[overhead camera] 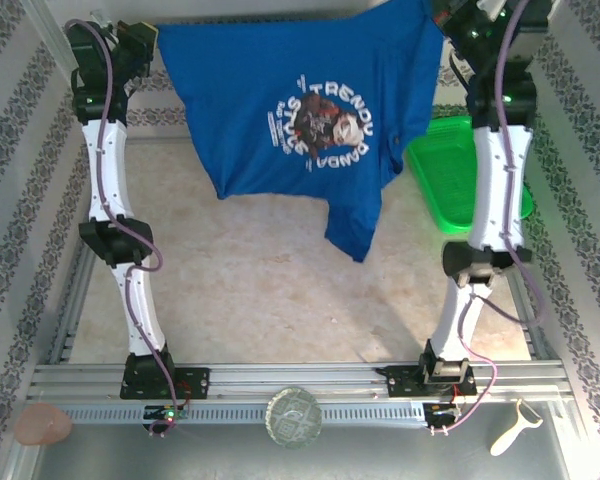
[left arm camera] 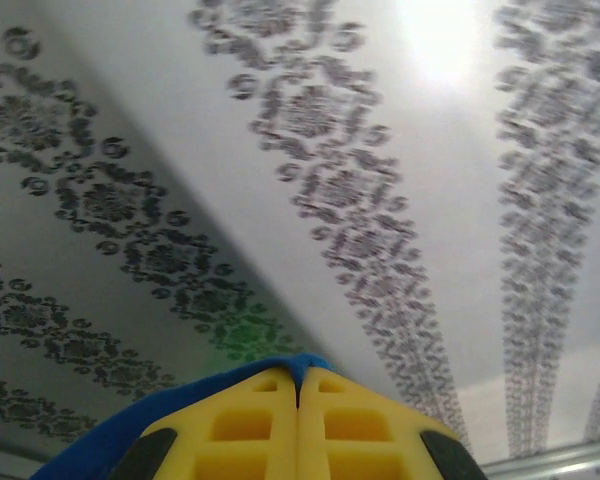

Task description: Fold the inside-out t-shirt

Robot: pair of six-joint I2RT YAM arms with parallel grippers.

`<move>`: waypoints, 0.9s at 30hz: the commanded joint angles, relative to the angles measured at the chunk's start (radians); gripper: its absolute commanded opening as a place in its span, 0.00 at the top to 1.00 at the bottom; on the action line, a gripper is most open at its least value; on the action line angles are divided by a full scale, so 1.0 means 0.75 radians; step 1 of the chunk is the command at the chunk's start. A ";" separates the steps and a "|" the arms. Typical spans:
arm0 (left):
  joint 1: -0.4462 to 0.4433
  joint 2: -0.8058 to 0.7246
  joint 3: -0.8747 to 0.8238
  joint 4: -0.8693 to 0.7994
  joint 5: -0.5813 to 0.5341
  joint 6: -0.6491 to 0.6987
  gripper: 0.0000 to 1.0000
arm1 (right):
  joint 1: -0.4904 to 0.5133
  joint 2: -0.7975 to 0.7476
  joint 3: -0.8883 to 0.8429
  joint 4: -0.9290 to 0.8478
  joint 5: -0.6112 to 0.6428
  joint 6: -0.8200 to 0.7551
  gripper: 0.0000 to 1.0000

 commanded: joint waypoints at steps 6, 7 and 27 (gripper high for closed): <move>0.029 -0.190 0.003 0.258 0.049 -0.012 1.00 | -0.092 -0.231 -0.132 0.234 -0.094 0.030 1.00; 0.028 -0.223 -0.032 0.234 0.082 0.015 1.00 | -0.085 -0.306 -0.250 0.233 -0.123 -0.016 1.00; -0.002 -1.573 -2.897 0.531 0.136 0.521 1.00 | 0.188 -2.246 -3.498 0.150 0.131 0.045 1.00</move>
